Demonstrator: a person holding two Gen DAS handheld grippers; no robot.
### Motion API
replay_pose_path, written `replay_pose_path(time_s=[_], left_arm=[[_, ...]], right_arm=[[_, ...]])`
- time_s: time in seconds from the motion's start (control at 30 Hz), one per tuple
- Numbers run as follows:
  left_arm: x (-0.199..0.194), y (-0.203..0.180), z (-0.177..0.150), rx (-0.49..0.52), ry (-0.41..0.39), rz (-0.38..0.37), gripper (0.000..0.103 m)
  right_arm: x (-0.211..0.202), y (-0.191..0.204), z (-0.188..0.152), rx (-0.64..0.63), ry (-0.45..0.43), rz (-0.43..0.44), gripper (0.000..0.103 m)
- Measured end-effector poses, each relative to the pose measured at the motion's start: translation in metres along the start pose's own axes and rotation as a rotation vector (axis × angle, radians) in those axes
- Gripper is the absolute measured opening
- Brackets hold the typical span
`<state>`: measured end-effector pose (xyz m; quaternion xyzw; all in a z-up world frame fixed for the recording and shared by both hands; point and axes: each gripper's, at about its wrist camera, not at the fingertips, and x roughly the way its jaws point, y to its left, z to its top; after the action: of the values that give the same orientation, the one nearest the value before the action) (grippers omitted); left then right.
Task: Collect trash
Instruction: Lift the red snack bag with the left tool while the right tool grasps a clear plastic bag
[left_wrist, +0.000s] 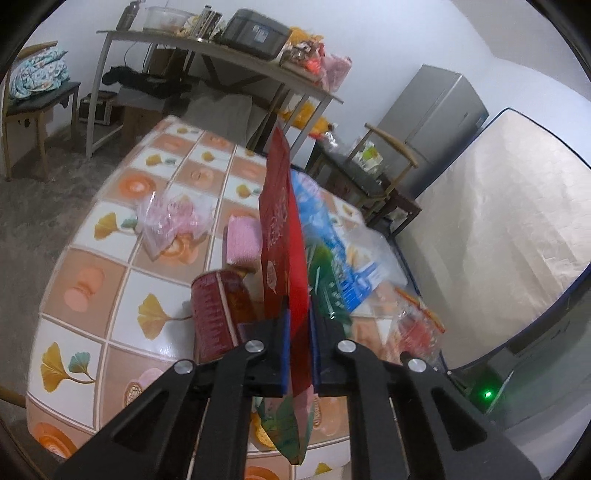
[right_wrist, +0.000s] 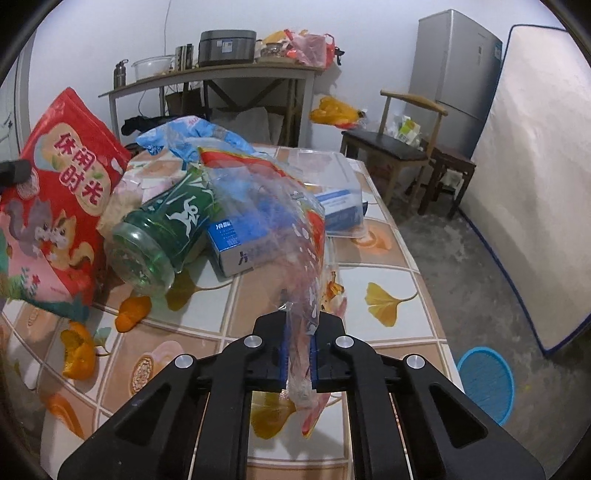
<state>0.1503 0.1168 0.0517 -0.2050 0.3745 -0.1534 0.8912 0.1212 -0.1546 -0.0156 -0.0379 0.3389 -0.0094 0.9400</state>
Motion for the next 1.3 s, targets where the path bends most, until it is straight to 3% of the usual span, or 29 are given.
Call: replay_pose_path(time_s=[0.17,0.37,0.53,0.67,0.87,1.0,1.13,1.3], left_arm=[[-0.026,-0.01,0.011,0.013,-0.072,-0.023,0.008],[-0.052,-0.032,0.021,0.041,-0.142,-0.061,0.007],[-0.051,-0.071,0.021,0.104,-0.124,-0.123,0.007],[-0.029,-0.126,0.02,0.19,-0.076,-0.23,0.007],[0.041,-0.229,-0.004,0.328,0.073,-0.406,0.007],[0.122,-0.297,-0.045,0.401,0.248,-0.474,0.007],[0.203,-0.344,-0.094,0.439,0.425,-0.471,0.007],[0.309,-0.39,-0.154,0.461,0.631,-0.426,0.007]], right_arm=[[-0.008,-0.009,0.003,0.034,-0.027,0.034,0.006],[-0.023,-0.033,0.005,0.137,-0.058,0.146,0.005],[-0.044,-0.061,0.0,0.21,-0.106,0.182,0.004],[-0.071,-0.103,-0.013,0.278,-0.159,0.132,0.004],[-0.096,-0.195,-0.054,0.447,-0.139,-0.042,0.004],[-0.086,-0.252,-0.096,0.582,-0.054,-0.146,0.004],[-0.056,-0.301,-0.143,0.73,0.046,-0.197,0.004],[-0.011,-0.344,-0.177,0.855,0.139,-0.196,0.004]])
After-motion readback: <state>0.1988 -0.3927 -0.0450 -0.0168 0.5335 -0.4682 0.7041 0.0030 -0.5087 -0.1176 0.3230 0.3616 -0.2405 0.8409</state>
